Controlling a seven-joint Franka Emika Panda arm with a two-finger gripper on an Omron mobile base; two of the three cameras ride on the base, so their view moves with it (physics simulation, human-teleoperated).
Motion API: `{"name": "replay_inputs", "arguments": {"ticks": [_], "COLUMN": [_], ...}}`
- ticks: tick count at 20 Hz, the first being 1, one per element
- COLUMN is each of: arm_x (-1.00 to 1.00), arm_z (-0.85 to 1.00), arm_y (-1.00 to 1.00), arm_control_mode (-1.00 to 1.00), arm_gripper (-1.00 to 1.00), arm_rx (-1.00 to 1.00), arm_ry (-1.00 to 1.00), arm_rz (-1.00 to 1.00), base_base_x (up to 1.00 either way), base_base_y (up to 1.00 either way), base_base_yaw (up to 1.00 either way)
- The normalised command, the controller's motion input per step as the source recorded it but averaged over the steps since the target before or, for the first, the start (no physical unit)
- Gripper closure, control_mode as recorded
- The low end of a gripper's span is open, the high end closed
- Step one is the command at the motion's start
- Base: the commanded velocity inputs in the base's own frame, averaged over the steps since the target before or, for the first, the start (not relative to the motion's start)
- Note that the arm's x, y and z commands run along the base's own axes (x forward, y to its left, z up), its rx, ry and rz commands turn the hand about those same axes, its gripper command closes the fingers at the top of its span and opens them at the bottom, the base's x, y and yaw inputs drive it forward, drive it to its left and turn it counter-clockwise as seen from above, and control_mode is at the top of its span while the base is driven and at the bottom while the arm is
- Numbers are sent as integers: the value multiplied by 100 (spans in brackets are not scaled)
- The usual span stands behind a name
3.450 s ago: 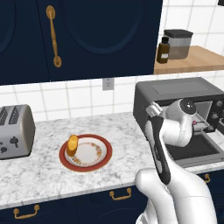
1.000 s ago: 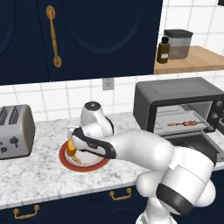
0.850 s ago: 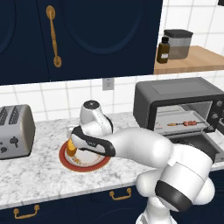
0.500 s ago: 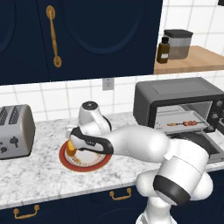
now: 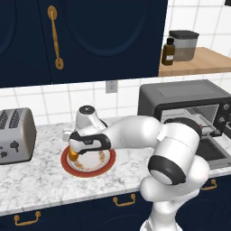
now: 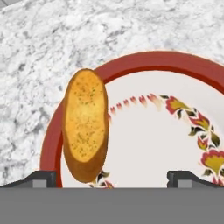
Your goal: Pick up the kebab skewer and baguette bread, and place them inside the toaster oven. Close the toaster oven door and start by setting the timer.
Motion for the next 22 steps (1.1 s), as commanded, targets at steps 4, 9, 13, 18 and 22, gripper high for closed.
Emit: {"name": "replay_inputs", "arguments": {"ticks": [4, 9, 13, 18, 22], "arm_x": [16, 15, 25, 9, 14], "arm_z": [-34, -33, -12, -6, -22], "arm_y": [27, 13, 4, 16, 14], "arm_control_mode": [-100, -100, -100, -100, -100], "arm_gripper": [-100, -100, -100, -100, -100], "arm_rx": [0, 0, 0, 0, 0], "arm_ry": [0, 0, 0, 0, 0], "arm_rz": [0, 0, 0, 0, 0], "base_base_x": [0, 0, 0, 0, 0], "base_base_y": [0, 0, 0, 0, 0], "base_base_yaw": [0, 0, 0, 0, 0]}}
